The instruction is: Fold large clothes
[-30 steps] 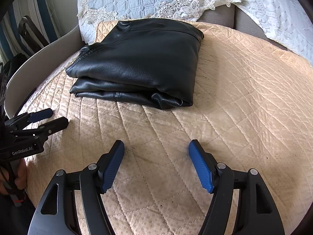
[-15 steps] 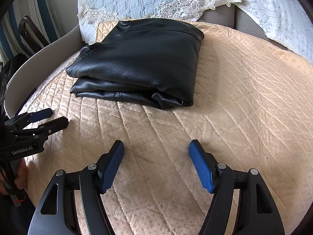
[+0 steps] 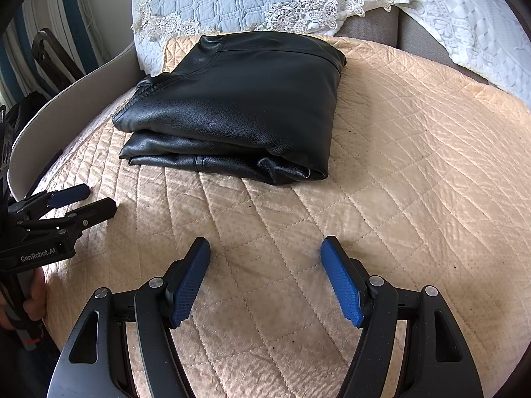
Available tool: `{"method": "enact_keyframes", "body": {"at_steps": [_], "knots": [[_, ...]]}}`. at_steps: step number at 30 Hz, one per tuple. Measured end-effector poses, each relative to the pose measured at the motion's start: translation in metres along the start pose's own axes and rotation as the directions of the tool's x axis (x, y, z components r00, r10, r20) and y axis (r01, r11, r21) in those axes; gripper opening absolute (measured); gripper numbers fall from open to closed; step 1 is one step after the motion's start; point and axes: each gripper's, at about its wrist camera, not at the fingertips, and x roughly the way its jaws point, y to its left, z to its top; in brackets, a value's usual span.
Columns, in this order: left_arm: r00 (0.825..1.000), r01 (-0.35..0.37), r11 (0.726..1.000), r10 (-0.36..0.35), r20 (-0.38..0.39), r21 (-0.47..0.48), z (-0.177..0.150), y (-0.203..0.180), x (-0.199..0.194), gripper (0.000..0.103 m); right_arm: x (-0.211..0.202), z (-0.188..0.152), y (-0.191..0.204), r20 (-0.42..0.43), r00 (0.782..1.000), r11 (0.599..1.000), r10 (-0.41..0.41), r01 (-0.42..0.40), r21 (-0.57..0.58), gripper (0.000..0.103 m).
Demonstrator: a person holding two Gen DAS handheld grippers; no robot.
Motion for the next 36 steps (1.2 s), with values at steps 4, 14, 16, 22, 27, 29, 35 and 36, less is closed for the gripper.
{"method": "enact_keyframes", "body": {"at_steps": [4,14,16,22,27,29,35,36], "knots": [[1.000,-0.001,1.000,0.001,-0.002,-0.002,-0.0001,0.0000,0.0002,0.081,0.0002,0.0001,-0.0002,0.000,1.000,1.000,-0.002,0.002,-0.001,0.070],[1.000,-0.004,1.000,0.004,-0.005,0.002,0.0000,0.0007,0.0020,0.081,0.0004,-0.0003,0.0003,-0.001,1.000,1.000,-0.003,0.003,-0.003,0.070],[1.000,-0.005,1.000,0.005,-0.006,0.002,-0.0003,0.0008,0.0022,0.081,0.0004,-0.0003,0.0004,-0.001,1.000,1.000,-0.004,0.004,-0.003,0.070],[1.000,-0.006,1.000,0.006,-0.006,0.003,-0.0006,0.0011,0.0026,0.081,0.0004,-0.0001,0.0005,-0.001,1.000,1.000,-0.004,0.004,-0.003,0.070],[1.000,-0.006,1.000,0.006,-0.006,0.004,-0.0003,0.0002,0.0025,0.081,0.0003,0.0001,0.0005,-0.001,1.000,1.000,-0.004,0.004,-0.003,0.070],[1.000,-0.006,1.000,0.006,-0.007,0.005,-0.0001,0.0006,0.0031,0.081,0.0005,0.0002,0.0008,-0.001,1.000,1.000,-0.004,0.004,-0.003,0.070],[1.000,-0.007,1.000,0.007,-0.007,0.006,0.0000,0.0003,0.0032,0.082,0.0005,0.0003,0.0003,-0.002,1.000,1.000,-0.004,0.004,-0.003,0.070],[1.000,-0.007,1.000,0.007,-0.007,0.007,-0.0001,0.0004,0.0032,0.082,0.0005,0.0003,0.0002,-0.002,1.000,1.000,-0.004,0.004,-0.003,0.070]]}}
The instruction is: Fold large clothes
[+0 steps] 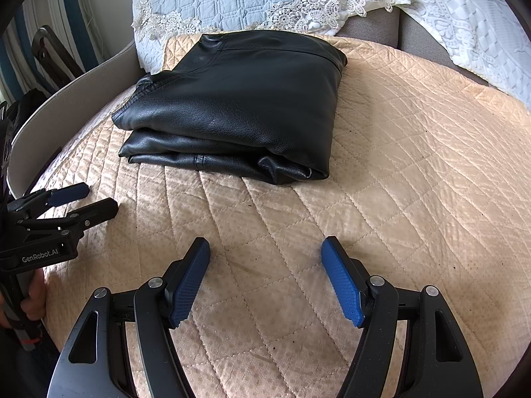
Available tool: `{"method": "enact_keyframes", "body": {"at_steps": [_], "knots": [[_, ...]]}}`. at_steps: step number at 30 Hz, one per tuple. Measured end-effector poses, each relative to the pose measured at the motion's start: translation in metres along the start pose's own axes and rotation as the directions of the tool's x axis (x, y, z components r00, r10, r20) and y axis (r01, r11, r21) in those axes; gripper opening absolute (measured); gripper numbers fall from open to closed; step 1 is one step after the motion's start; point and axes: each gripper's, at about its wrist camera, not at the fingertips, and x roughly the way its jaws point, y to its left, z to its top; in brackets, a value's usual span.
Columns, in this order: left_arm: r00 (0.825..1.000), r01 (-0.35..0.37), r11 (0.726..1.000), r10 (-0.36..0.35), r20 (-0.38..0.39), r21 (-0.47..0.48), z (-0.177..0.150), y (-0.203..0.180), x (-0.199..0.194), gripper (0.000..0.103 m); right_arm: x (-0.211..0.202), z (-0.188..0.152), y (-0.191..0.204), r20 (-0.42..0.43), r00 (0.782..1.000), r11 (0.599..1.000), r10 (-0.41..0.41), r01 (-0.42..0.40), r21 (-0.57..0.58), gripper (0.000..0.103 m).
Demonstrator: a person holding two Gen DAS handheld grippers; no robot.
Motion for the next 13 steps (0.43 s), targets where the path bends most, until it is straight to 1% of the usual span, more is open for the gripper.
{"method": "enact_keyframes", "body": {"at_steps": [13], "knots": [[1.000,0.000,1.000,0.000,0.000,0.002,-0.0007,0.0033,0.0005,0.082,-0.0001,0.0002,0.0004,0.000,1.000,1.000,0.000,0.000,0.001,0.071]]}}
